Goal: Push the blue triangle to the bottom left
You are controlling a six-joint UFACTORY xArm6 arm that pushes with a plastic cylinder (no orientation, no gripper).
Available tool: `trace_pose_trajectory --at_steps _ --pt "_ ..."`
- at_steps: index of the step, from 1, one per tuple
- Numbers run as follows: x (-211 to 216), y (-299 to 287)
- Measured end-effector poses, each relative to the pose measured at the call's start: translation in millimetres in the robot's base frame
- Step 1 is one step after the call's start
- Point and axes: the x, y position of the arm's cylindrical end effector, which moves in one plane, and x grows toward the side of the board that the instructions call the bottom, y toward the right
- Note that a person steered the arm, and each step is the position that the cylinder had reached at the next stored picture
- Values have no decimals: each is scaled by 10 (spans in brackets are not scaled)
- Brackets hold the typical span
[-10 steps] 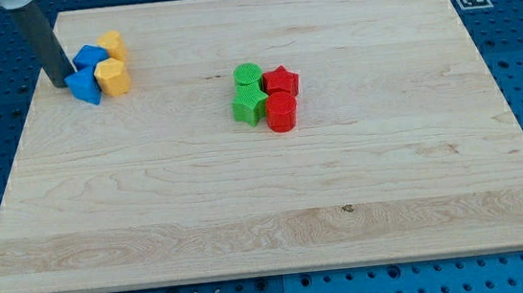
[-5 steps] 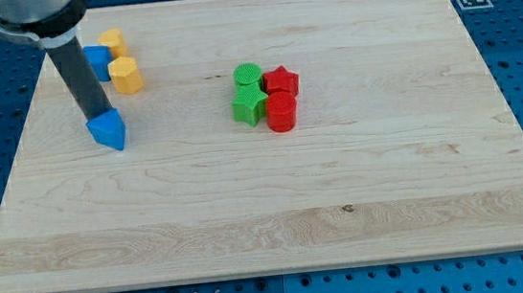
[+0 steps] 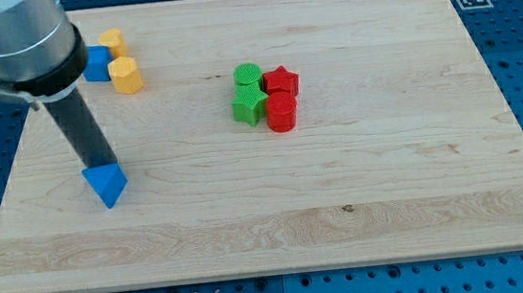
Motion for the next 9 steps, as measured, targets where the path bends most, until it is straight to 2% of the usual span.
trace_pose_trajectory --at_steps 1,3,7,9 --pt "197 0" --pt "226 455" --pt "711 86" --pt "715 93"
